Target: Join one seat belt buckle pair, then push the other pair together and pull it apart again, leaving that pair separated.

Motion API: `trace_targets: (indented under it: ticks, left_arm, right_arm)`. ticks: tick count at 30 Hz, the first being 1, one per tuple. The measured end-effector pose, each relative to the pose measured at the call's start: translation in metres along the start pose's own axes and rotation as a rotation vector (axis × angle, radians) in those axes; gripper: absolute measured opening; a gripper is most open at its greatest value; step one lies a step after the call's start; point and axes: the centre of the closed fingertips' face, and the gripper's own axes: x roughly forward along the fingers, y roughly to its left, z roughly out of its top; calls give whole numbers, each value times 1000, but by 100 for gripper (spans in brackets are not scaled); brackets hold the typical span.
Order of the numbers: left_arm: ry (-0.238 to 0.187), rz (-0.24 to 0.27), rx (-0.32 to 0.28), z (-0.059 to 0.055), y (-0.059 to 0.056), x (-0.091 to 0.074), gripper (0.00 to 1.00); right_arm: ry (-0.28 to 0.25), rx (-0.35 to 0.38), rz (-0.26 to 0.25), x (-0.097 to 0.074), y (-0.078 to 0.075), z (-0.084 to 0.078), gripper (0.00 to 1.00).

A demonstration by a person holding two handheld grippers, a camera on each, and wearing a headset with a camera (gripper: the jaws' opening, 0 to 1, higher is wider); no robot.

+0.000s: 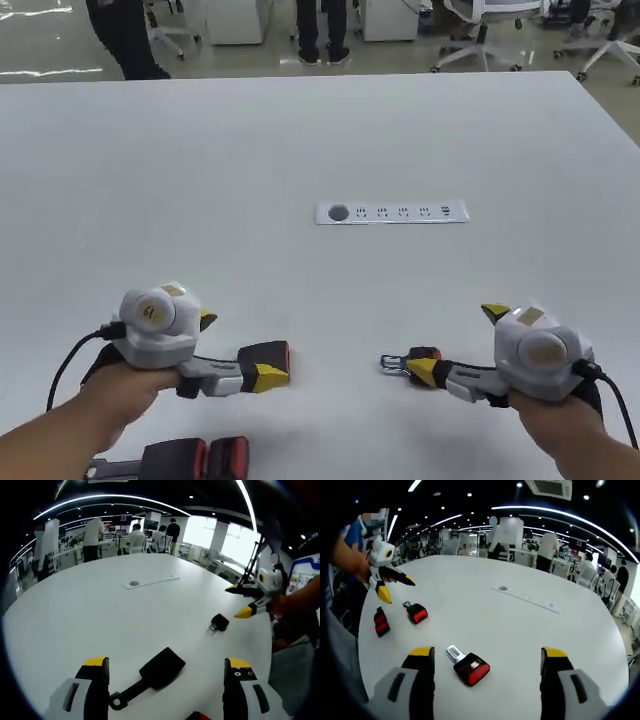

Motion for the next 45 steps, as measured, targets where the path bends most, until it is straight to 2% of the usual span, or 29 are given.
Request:
trace_targets:
  ticks: [4,6,7,10,16,22,27,33,40,45]
  left_arm:
    - [-63,29,-46,3,-2,-17,98]
    - [-96,57,-66,3,-1,-28,98]
    - [-119,63,-88,4,-6,-35,98]
    - [-136,79,-91,-2,-12,-48,99]
    - [-149,87,-85,-16,-29,-68,100]
    - [-184,101,-86,-24,-49,-89,100]
    - [-196,104,-105,-33,-49,-100,100]
    - [-206,106,-106,-44,-53,-111,100]
    - [-198,97,-117,-60,-63,-116,100]
    - [-206,95,-114,-65,-72,-121,100]
  right_arm:
    - [-38,41,-38,-16,-1,6,92]
    - [-50,39,-40,-24,4,7,93]
    - [-48,40,-42,-27,6,6,93]
    - [-68,54,-54,-39,11,7,95]
    - [-85,35,-52,-60,24,5,96]
    - [-107,33,-60,-85,33,0,97]
    - [-117,51,-77,-103,36,-8,98]
    - [-119,51,-71,-120,44,-18,98]
    - [-111,59,-72,-138,50,-31,98]
    - [-110,61,-78,-149,53,-38,99]
